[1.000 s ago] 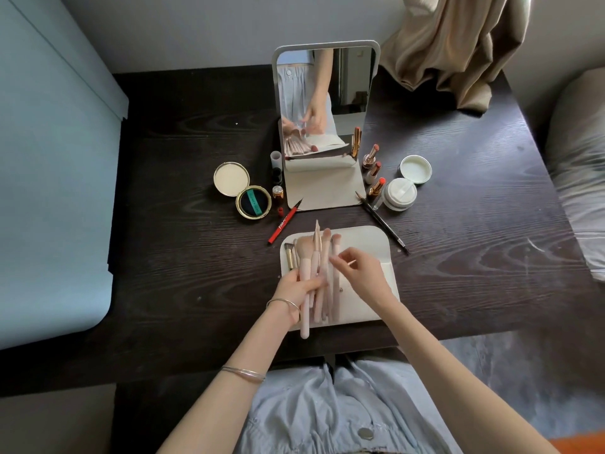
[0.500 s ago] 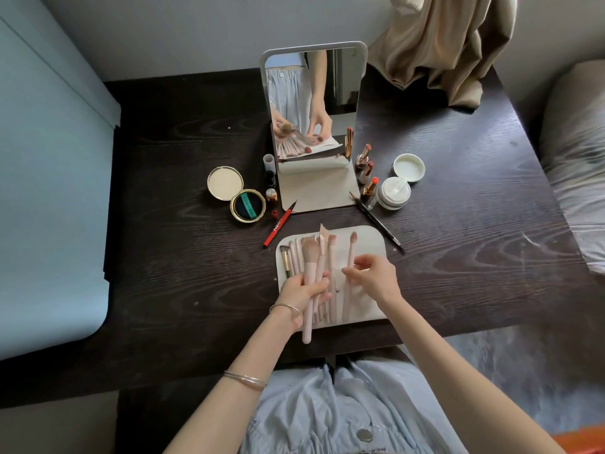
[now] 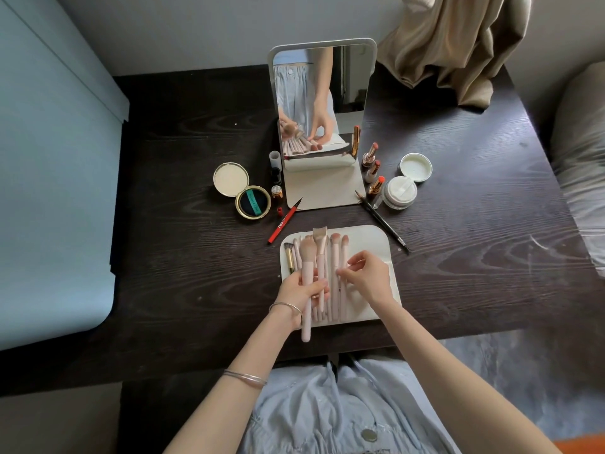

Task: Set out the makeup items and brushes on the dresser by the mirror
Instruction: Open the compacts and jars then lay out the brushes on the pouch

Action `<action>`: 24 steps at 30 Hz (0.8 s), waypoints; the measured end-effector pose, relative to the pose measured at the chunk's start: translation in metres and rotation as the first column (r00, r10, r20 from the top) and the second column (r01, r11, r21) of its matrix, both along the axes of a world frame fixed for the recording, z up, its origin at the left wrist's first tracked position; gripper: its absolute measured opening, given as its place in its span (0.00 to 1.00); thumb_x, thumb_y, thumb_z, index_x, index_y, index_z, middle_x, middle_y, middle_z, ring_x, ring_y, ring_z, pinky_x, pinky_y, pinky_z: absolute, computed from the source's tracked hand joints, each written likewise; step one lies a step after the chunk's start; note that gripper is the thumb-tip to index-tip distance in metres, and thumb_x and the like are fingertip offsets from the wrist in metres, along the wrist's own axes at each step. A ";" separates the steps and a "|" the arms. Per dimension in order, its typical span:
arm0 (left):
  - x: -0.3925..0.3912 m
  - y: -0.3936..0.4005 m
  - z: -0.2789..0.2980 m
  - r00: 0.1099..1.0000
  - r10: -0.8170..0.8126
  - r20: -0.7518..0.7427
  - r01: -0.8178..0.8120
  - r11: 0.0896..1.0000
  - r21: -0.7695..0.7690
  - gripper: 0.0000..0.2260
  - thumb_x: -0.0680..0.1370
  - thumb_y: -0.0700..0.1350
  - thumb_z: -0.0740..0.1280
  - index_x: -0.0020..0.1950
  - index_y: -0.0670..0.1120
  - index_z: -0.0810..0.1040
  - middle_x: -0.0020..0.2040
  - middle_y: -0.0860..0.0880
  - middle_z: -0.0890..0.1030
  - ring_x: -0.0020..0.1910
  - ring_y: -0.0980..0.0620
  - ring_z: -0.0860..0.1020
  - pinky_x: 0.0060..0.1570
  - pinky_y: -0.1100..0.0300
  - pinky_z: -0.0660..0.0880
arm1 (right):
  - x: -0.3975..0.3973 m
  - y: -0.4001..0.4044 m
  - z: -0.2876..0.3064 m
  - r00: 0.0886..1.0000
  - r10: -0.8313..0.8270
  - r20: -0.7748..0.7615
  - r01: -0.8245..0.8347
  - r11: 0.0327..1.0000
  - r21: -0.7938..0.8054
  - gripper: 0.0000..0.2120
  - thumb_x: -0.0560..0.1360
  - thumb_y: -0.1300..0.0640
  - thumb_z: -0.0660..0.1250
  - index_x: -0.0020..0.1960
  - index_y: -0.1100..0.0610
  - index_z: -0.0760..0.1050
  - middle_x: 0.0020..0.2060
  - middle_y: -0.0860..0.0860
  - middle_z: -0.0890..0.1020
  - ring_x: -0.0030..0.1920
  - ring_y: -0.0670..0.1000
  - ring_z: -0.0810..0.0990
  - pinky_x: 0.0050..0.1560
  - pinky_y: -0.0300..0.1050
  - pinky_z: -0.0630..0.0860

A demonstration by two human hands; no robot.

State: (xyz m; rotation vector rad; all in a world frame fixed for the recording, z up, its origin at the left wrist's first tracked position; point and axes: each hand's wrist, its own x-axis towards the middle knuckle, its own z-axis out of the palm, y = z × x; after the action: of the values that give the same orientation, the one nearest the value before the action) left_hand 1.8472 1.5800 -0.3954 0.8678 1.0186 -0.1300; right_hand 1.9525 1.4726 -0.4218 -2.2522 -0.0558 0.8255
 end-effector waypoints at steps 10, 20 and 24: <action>0.003 0.001 0.001 0.999 -0.051 -0.005 0.051 0.999 0.008 0.11 0.75 0.32 0.66 0.58 0.36 0.74 0.43 0.45 0.77 0.43 0.51 0.79 0.42 0.62 0.81 | -0.006 -0.004 -0.004 0.996 -0.050 0.080 0.045 0.997 0.063 0.13 0.66 0.56 0.76 0.42 0.57 0.73 0.37 0.48 0.79 0.40 0.50 0.78 0.45 0.46 0.76; 0.007 -0.003 -0.002 0.993 -0.121 0.006 0.121 0.992 0.030 0.11 0.75 0.34 0.68 0.57 0.39 0.76 0.43 0.45 0.79 0.43 0.50 0.80 0.45 0.59 0.80 | -0.003 -0.005 0.010 0.997 -0.017 0.075 0.012 0.998 0.066 0.12 0.74 0.49 0.69 0.43 0.58 0.76 0.39 0.49 0.80 0.41 0.48 0.78 0.39 0.38 0.68; 0.014 -0.008 0.000 0.971 -0.239 -0.020 0.240 0.961 0.141 0.09 0.74 0.39 0.70 0.54 0.41 0.78 0.46 0.44 0.81 0.45 0.51 0.80 0.45 0.62 0.79 | -0.001 -0.008 0.024 0.996 0.053 -0.078 -0.032 0.968 0.247 0.10 0.73 0.52 0.70 0.48 0.58 0.80 0.40 0.48 0.83 0.42 0.45 0.79 0.41 0.35 0.74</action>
State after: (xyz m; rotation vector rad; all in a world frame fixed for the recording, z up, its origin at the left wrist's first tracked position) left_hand 1.8608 1.5723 -0.3952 1.1215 0.9310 -0.2661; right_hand 1.9511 1.4649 -0.3976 -1.9878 -0.1588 0.8849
